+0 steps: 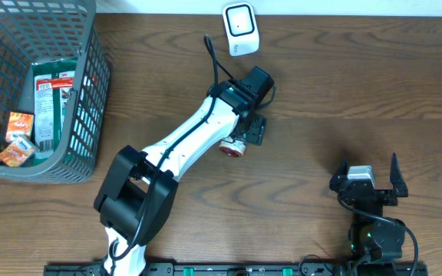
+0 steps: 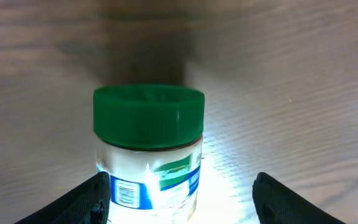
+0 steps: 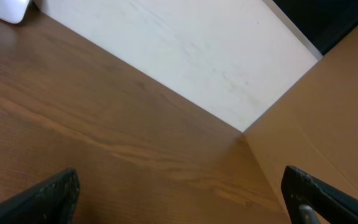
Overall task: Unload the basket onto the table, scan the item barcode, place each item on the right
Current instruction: 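Lower the jar onto the table in front of the scanner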
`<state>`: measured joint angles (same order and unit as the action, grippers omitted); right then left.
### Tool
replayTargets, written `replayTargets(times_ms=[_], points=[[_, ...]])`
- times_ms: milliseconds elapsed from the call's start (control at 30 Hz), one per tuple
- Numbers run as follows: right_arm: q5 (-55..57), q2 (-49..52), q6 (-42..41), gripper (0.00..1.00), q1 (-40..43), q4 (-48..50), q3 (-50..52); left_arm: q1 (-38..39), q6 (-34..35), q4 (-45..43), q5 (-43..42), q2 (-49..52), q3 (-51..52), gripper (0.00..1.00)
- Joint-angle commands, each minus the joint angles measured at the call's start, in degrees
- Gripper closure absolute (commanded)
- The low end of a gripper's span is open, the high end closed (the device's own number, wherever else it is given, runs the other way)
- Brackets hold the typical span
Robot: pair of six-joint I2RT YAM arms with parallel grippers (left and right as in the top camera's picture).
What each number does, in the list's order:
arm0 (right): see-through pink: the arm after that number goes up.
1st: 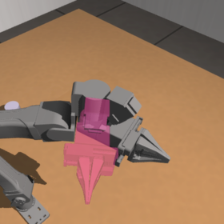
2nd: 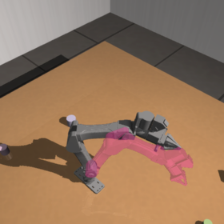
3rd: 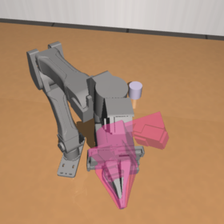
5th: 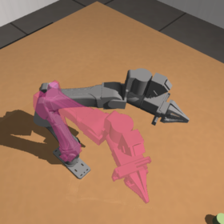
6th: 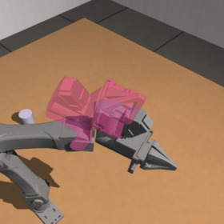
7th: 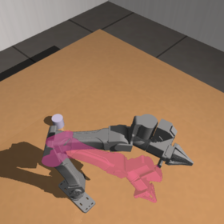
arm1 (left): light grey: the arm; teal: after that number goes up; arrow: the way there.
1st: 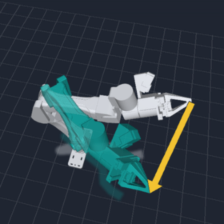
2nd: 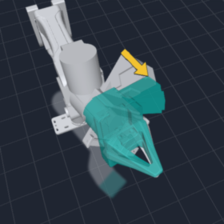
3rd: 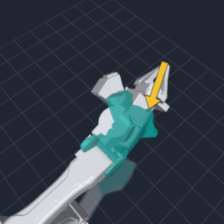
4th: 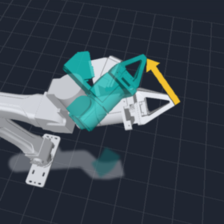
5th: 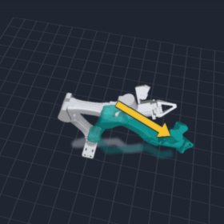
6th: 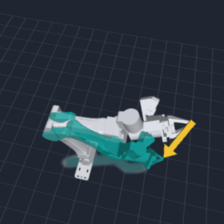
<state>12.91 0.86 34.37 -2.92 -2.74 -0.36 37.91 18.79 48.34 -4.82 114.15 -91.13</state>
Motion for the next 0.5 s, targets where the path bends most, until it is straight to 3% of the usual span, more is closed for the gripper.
replayTargets(times_ms=[0,467], points=[[0.5,-0.1,0.6,0.01,-0.4,-0.2,0.0,-0.3,-1.2,0.4,3.2,-2.3,-0.6,0.26],[0.5,-0.1,0.6,0.01,-0.4,-0.2,0.0,-3.4,-1.6,0.0,8.9,-1.9,2.3,0.25]])
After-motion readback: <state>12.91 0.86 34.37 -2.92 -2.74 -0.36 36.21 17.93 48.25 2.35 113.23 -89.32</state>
